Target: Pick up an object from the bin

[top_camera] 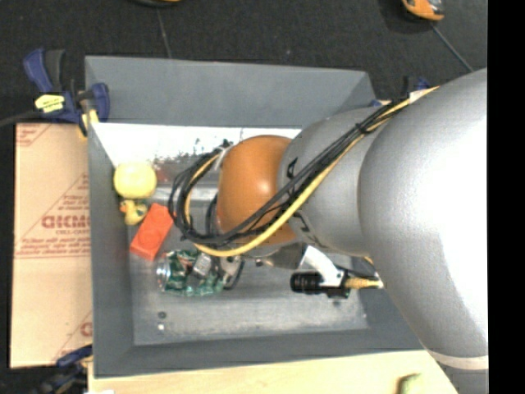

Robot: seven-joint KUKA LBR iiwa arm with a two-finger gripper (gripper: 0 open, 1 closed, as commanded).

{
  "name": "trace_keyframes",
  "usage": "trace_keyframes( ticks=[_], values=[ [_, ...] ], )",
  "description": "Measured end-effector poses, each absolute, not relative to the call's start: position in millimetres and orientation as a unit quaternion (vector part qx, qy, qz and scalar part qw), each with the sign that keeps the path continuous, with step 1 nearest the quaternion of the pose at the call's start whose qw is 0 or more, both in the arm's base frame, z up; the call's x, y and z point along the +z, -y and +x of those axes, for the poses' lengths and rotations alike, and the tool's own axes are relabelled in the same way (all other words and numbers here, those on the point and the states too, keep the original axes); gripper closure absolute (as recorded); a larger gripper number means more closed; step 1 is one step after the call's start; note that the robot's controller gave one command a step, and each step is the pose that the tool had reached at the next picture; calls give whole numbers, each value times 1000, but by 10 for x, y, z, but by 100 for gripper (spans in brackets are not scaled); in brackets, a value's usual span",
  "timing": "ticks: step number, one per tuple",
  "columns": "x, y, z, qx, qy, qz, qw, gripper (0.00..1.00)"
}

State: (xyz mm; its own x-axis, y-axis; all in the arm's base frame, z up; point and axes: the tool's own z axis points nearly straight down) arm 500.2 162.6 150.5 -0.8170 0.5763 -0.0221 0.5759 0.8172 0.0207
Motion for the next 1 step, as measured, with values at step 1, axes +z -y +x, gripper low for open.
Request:
trace_keyframes(
  ticks=[1],
  values=[
    [866, -1668, 4771, 3, -953, 302, 11, 100]
  ],
)
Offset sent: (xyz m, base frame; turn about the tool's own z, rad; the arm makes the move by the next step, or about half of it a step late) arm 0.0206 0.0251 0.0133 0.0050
